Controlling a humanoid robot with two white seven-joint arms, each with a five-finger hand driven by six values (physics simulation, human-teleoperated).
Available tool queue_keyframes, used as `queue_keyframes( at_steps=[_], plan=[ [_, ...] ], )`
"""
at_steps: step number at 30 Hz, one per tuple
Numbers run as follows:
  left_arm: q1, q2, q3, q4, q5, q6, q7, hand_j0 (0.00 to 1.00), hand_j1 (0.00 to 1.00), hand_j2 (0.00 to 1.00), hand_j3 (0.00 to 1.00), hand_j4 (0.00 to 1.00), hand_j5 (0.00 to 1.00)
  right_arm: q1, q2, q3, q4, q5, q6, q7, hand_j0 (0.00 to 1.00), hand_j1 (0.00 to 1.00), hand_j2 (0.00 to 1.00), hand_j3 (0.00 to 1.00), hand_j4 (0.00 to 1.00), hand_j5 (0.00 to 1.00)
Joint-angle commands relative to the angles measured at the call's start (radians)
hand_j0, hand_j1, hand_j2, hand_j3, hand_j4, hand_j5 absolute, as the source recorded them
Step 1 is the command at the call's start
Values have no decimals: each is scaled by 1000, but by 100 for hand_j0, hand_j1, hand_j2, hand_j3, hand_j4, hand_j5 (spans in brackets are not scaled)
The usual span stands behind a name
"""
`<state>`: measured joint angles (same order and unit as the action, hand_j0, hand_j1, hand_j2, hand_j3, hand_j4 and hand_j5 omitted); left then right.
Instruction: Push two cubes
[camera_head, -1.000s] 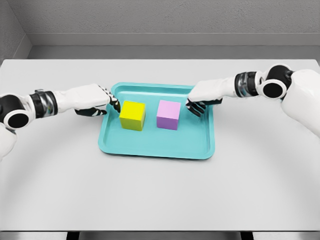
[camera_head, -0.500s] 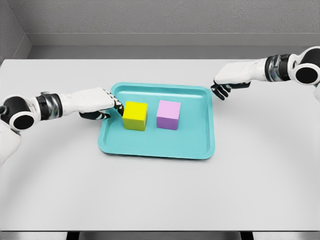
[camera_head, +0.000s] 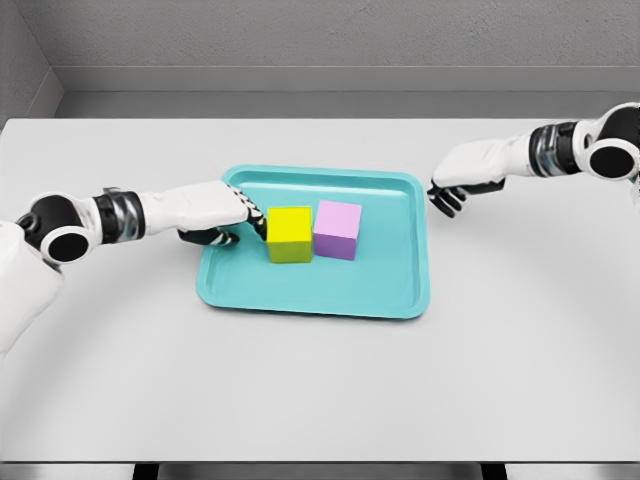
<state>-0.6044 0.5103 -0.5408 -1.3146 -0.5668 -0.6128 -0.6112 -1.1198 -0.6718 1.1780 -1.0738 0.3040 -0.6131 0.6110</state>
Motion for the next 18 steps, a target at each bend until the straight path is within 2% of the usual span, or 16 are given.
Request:
queue_keyframes(
  at_steps=[1,6,11,18],
  plan=[
    [0,-7,-2,0,5,2,0,60,60,60,60,60,60,0,2,8,0,-2,2,0,23,23,23,23,23,23],
    [-2,-9,-2,11,-1,2,0,60,60,60,60,60,60,3,-2,5,11,0,2,0,22,22,22,22,22,22],
    [-29,-26,-2,58,-4,2,0,60,60,60,60,60,60,0,11,-1,8,10,2,0,22,22,22,22,22,22],
    [-44,-52,-4,64,-5,2,0,60,60,60,60,60,60,-17,12,-3,11,10,2,0,23,23,23,23,23,23]
  ],
)
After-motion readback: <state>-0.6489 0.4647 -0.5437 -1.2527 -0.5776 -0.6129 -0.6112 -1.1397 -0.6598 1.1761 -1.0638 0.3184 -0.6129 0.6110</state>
